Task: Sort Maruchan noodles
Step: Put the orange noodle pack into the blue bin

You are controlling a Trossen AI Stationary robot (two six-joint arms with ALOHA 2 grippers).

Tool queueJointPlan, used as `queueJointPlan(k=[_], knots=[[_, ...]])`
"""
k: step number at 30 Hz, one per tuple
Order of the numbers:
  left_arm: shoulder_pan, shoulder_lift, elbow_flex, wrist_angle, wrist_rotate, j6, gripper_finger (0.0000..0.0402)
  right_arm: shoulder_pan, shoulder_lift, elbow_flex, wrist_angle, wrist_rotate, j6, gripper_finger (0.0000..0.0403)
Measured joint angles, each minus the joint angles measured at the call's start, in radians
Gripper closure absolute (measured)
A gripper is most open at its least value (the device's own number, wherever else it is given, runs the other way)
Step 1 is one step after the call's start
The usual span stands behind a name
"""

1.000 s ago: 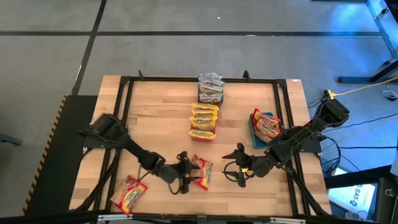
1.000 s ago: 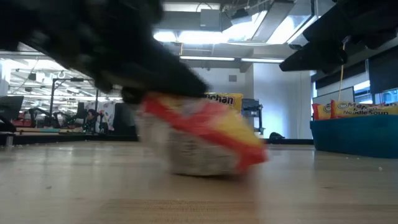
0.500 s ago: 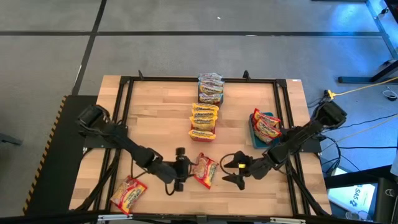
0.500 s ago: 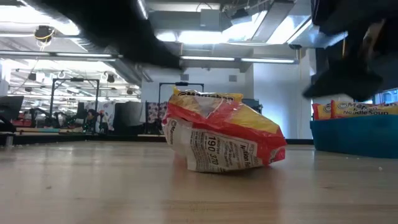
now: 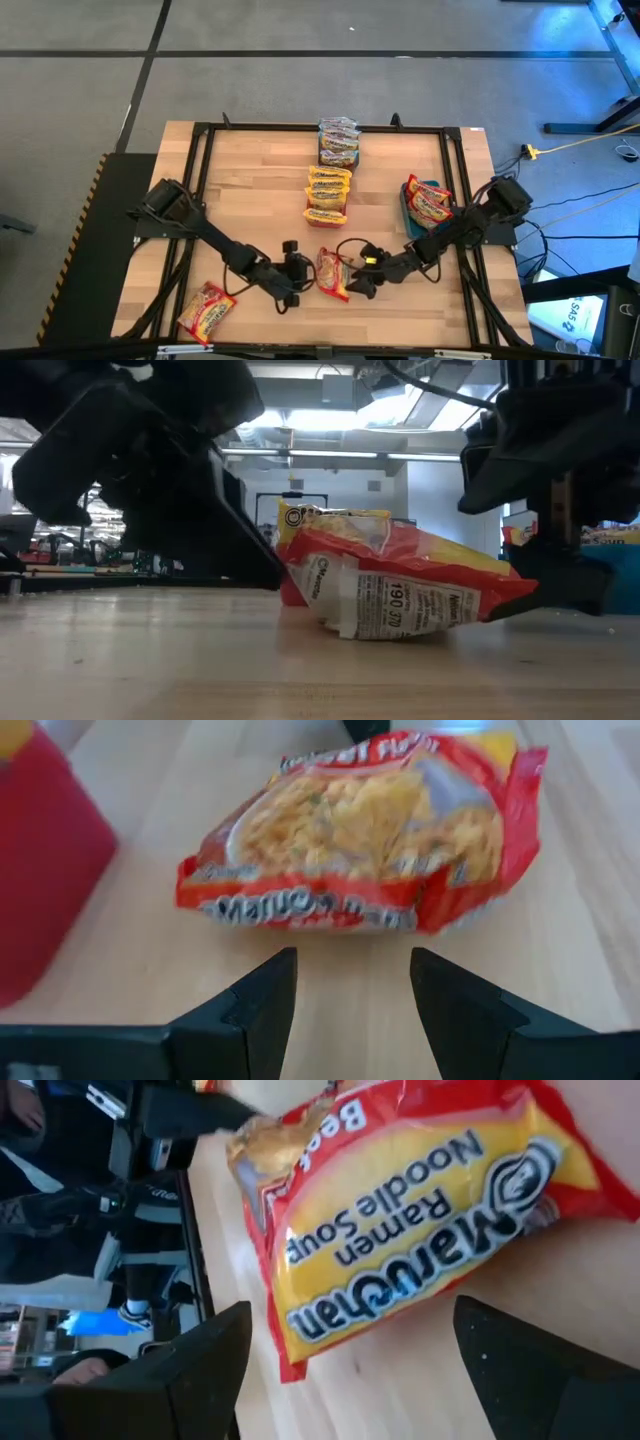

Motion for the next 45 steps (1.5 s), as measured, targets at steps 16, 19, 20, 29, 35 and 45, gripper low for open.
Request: queueJointPlan(k=[16,19,20,29,35,45], knots=[[0.016,-0.137,0.033,-0.027,0.072,0.009,0.0209,-0.011,0.000,0.000,-0.047,0.001,-0.039,0.0088],[0.057,-0.114,0.034,0.045,0.126,0.028,0.0209,-0.010,0.000,0.000,-0.037,0.007,-0.038,0.0088],[0.069,-0.097,0.035,0.046,0.152,0.021,0.0209,-0.010,0.000,0.000,-0.032,0.007,-0.038,0.0088],[0.064,0.016,0.031,0.029,0.158,-0.046,0.0209,-0.003,0.000,0.000,-0.017,0.026,-0.038,0.0088],[0.061,0.033,0.031,0.094,0.152,-0.034,0.0209,-0.004,-0.001,0.000,0.021,0.107,-0.038,0.0088],[0.061,0.033,0.031,0.114,0.152,-0.033,0.0209,-0.021,0.016,0.003,0.006,0.162,0.020,0.0088]])
